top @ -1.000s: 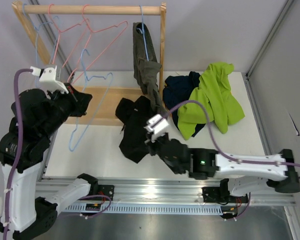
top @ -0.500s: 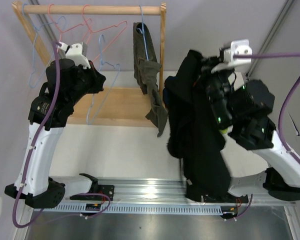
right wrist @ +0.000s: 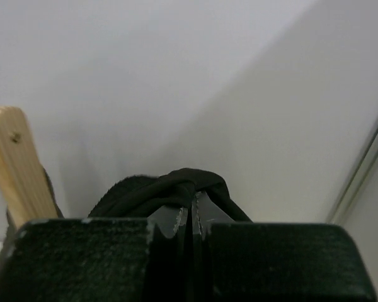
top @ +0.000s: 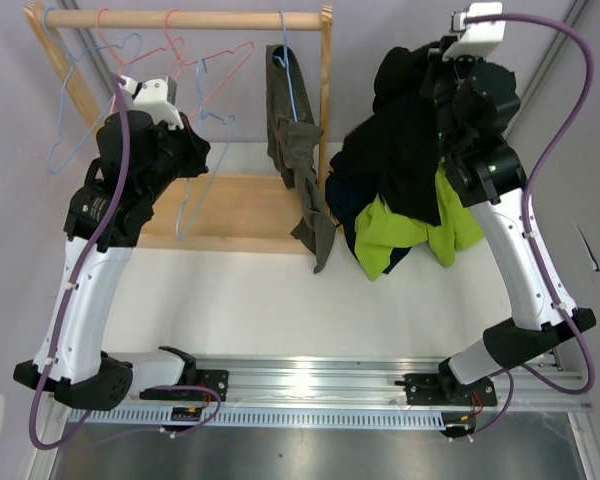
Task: Remove the shorts from the hanger
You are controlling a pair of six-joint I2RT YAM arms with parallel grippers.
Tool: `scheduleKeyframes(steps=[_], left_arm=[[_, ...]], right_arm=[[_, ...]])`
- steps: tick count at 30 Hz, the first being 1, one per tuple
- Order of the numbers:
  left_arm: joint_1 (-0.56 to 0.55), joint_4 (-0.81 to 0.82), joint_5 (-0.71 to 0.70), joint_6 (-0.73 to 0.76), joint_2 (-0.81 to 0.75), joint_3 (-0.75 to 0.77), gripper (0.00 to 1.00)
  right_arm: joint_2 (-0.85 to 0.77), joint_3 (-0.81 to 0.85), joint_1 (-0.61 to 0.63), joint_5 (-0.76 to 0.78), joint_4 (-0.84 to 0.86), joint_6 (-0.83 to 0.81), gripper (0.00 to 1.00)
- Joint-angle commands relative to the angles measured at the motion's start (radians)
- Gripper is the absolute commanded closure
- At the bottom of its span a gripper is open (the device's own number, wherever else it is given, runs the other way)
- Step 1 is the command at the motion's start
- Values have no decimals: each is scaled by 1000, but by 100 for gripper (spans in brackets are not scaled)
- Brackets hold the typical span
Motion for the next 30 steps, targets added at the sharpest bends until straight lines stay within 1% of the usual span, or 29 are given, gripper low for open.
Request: scheduleKeyframes(steps=[1,2,3,4,5,6,7,8,9,10,11,12,15,19,20,21,28,30], left_arm=[[16,66,1,22,25,18,100],[17,67,6,20,40,30,100],[19,69,15,16,53,50,100],[19,70,15,14,62,60,100],[20,72,18,13,74,88,100],[22,73,24,8,100,121,100],[23,76,27,8,115,138,100],[23,75,29,7,131,177,100],[25,69,32,5,167,229,100],[25,46,32,3,188,257,100],[25,32,35,2,206,311,100],[25,21,37,0,235,357,100],[25,3,49,-4,254,411,100],[25,27,43,-9,252,414,100],[26,35,40,-7,257,415,100],[28,36,38,-7,266,435,100],[65,95,31,-10,405,561,100],[101,105,67,-29,464,589,100]], right_arm=[[-89,-206,-62,-74,184,102,100],[-110,-369,-74,-81,217,125,100],[-132,-448,-91,-78,282,148,100],[-164,-523,-97,-70,309,203,100],[-176,-671,-100,-74,327,225,100],[-183,-733,-114,-88,338,261,100],[-169,-781,-123,-131,318,347,96],[-154,-818,-136,-163,291,392,84],[-138,-887,-140,-188,259,432,51],[-134,-938,-130,-209,262,485,41],[-147,-997,-114,-213,286,501,30],[-164,-1116,-81,-206,350,512,19],[-202,-1238,-42,-197,375,548,15],[-227,-1295,-4,-185,344,558,13],[-244,-1302,1,-188,332,564,8],[-256,-1308,7,-186,326,564,1],[-362,-1343,82,-125,263,572,1],[-405,-1358,107,-113,227,581,1]])
